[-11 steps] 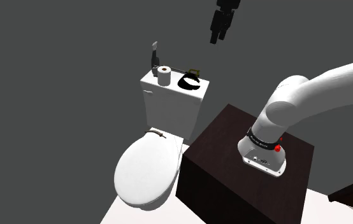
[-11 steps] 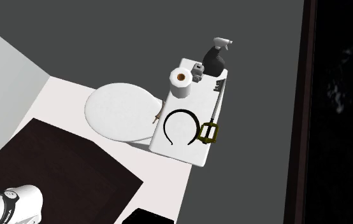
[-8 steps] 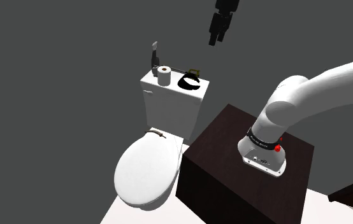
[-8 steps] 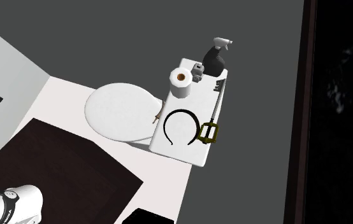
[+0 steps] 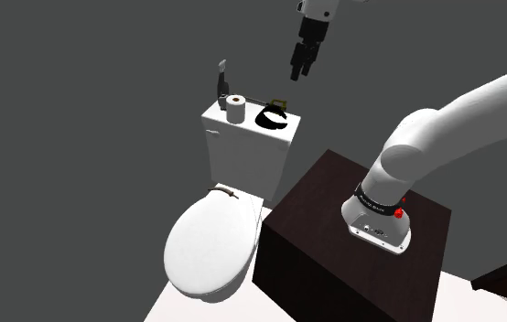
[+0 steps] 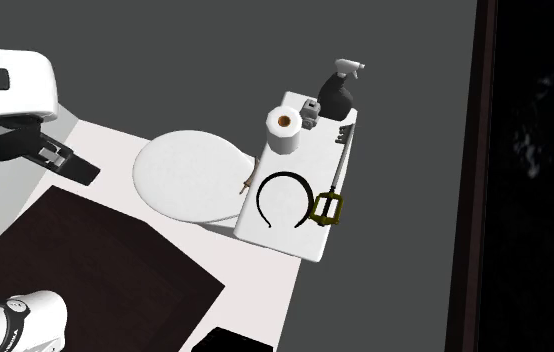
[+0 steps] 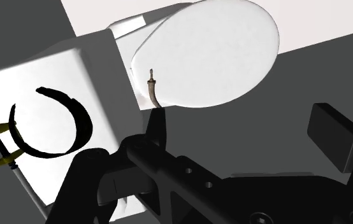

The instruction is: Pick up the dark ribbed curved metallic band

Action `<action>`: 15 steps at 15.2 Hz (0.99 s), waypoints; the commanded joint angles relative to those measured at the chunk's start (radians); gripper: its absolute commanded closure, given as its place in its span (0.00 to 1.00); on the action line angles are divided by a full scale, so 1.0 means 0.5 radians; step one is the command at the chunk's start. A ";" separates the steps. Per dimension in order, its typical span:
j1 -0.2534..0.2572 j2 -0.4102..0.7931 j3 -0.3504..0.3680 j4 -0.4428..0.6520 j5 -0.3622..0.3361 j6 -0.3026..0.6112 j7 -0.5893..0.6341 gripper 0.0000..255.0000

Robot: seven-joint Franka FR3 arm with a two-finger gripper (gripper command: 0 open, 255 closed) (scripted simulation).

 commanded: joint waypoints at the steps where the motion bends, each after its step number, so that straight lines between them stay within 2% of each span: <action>1: -0.003 0.109 -0.055 -0.010 0.014 0.119 -0.072 0.00; 8: 0.006 0.563 -0.251 0.041 0.143 0.486 -0.374 0.00; 15: 0.009 1.110 -0.393 0.244 0.449 0.734 -0.757 0.00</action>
